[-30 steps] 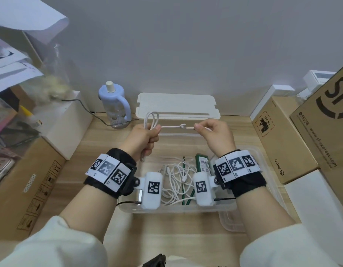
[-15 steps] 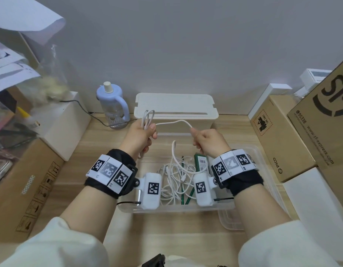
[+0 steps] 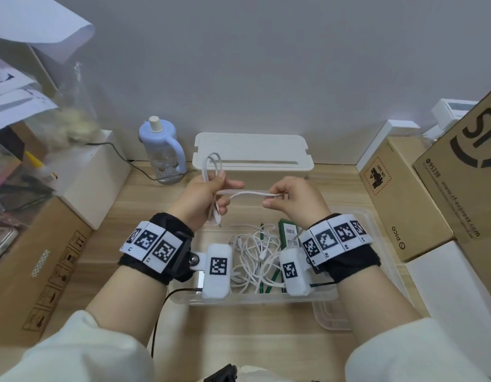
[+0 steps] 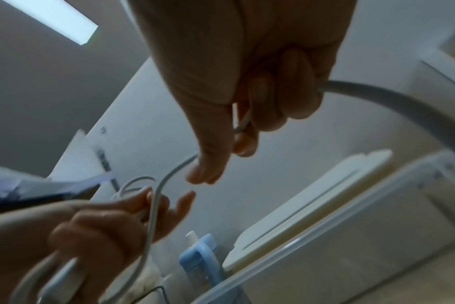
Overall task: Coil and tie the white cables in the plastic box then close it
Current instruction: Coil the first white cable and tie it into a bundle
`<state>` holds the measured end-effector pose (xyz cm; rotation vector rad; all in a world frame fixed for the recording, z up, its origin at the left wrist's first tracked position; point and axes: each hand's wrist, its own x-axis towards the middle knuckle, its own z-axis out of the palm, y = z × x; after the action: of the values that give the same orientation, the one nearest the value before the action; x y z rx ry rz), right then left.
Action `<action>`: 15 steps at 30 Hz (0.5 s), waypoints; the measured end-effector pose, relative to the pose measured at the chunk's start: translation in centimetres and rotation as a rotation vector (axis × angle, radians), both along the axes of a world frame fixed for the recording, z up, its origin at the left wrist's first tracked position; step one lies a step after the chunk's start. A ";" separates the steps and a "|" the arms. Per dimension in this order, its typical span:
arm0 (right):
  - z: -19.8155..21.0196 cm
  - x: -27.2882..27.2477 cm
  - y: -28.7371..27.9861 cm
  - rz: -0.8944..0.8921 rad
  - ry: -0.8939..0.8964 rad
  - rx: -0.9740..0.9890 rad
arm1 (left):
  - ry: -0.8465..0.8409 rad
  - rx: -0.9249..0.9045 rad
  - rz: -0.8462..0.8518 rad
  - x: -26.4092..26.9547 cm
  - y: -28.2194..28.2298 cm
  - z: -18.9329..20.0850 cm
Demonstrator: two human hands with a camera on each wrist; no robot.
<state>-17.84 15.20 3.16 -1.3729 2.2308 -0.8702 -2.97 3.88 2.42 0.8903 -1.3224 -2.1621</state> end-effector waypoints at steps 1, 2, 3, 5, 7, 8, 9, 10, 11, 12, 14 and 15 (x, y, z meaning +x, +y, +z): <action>0.3 0.2 0.1 0.029 0.053 0.002 | 0.025 0.009 0.005 0.1 -0.1 0.1; 0.5 0.3 0.1 0.057 0.092 0.004 | 0.047 0.015 0.006 0.1 -0.1 0.2; 0.8 0.4 0.1 0.089 0.119 0.006 | 0.067 0.019 0.005 0.1 -0.1 0.3; 1.3 0.7 0.1 0.135 0.151 0.007 | 0.095 0.009 -0.010 0.1 0.0 0.4; 1.5 0.7 -0.1 0.129 0.180 0.005 | 0.075 -0.044 -0.070 0.0 0.1 0.3; 1.5 0.6 -0.1 0.099 0.190 0.006 | 0.038 -0.094 -0.117 0.0 0.2 0.3; 1.5 0.5 -0.2 0.056 0.190 0.006 | -0.018 -0.163 -0.173 0.0 0.4 0.2; 1.4 0.4 -0.3 0.010 0.174 0.001 | -0.088 -0.259 -0.234 0.0 0.6 0.2; 1.4 0.4 -0.3 -0.025 0.149 -0.008 | -0.164 -0.373 -0.293 -0.1 0.9 0.2; 1.4 0.5 -0.5 -0.044 0.123 -0.017 | -0.234 -0.489 -0.343 -0.2 1.1 0.2; 1.6 0.9 -0.7 -0.041 0.011 -0.037 | -0.323 -0.647 -0.392 -0.6 1.5 0.2; 1.7 1.1 -0.8 -0.041 -0.127 -0.065 | -0.345 -0.666 -0.382 -0.8 1.7 0.2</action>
<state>-16.76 14.44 4.85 -1.2668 2.1587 -1.0223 -3.75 5.55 2.62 0.7885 -2.3527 -1.6360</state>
